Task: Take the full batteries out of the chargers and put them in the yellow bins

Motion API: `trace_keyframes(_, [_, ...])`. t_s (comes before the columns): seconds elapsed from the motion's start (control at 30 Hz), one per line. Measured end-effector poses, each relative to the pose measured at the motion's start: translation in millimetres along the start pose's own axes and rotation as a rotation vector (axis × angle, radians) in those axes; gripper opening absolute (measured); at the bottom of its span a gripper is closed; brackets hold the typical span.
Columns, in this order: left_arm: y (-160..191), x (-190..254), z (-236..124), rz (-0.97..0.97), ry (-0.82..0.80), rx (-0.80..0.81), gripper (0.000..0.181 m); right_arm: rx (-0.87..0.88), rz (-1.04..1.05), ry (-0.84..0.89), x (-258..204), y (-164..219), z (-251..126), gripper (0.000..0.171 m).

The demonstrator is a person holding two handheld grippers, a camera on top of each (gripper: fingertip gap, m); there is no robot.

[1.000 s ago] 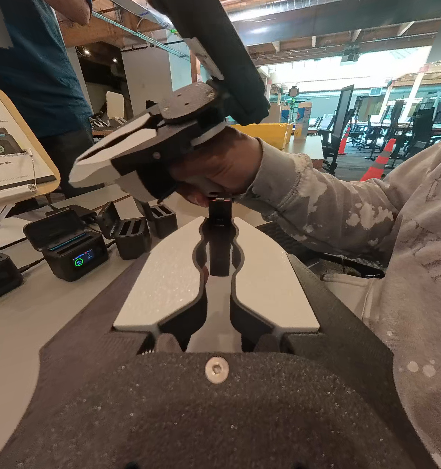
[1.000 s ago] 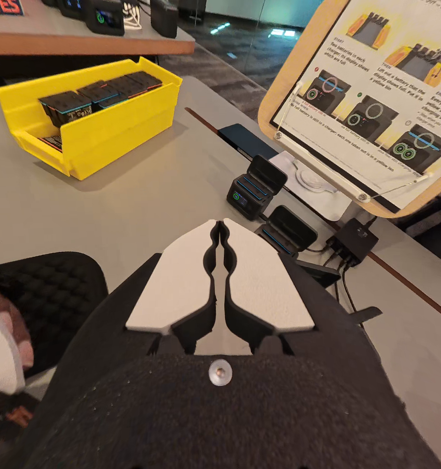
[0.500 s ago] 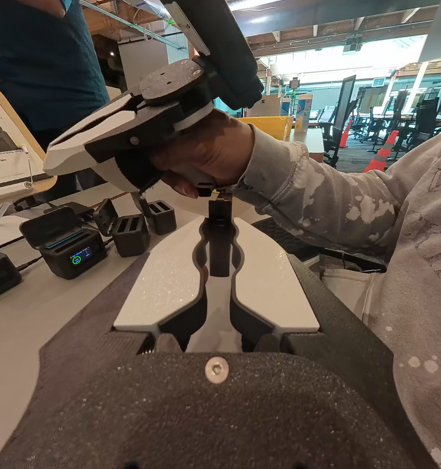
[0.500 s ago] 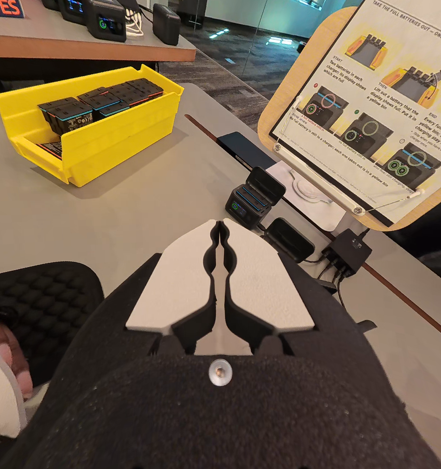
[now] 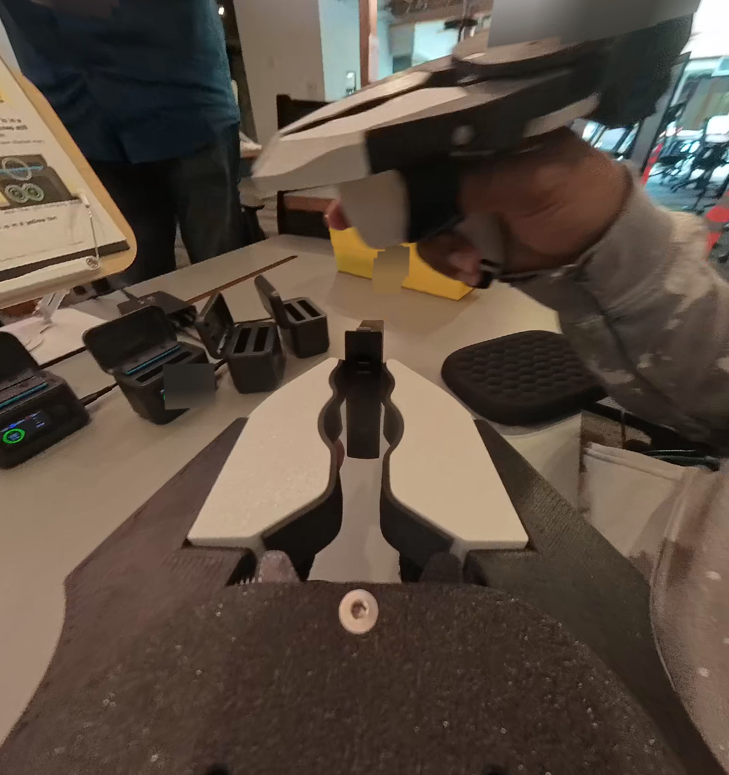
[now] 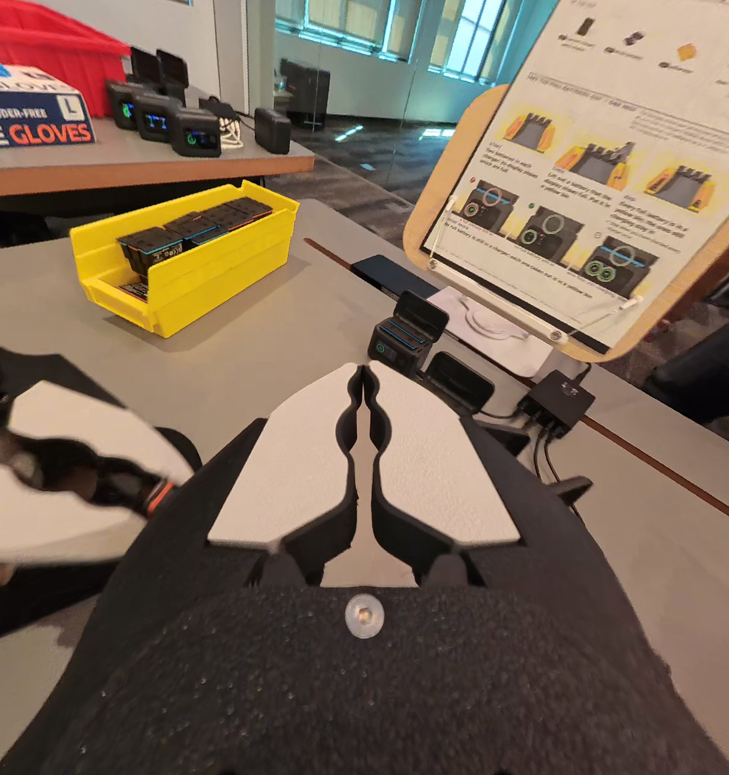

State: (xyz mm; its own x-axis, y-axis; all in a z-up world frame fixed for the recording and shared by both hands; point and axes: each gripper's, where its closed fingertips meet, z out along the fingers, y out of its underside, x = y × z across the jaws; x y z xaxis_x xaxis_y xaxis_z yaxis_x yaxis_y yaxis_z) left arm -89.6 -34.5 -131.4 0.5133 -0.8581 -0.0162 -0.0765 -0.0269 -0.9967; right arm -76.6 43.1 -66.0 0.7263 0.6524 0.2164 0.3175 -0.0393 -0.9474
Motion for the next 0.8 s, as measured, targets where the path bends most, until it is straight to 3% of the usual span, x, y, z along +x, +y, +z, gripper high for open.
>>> trace_keyframes(0.37, [3,-70,49,0.106,-0.118,-0.328,0.015,0.06,0.129,0.085,48,57,-74,0.005])
trace_keyframes(0.6, [34,-98,96,0.24,-0.111,-0.57,0.015,0.026,0.173,0.126,72,107,-94,0.006])
trace_keyframes(0.8, [44,-101,128,0.286,-0.087,-0.656,0.015,0.051,0.234,0.151,91,123,-111,0.007])
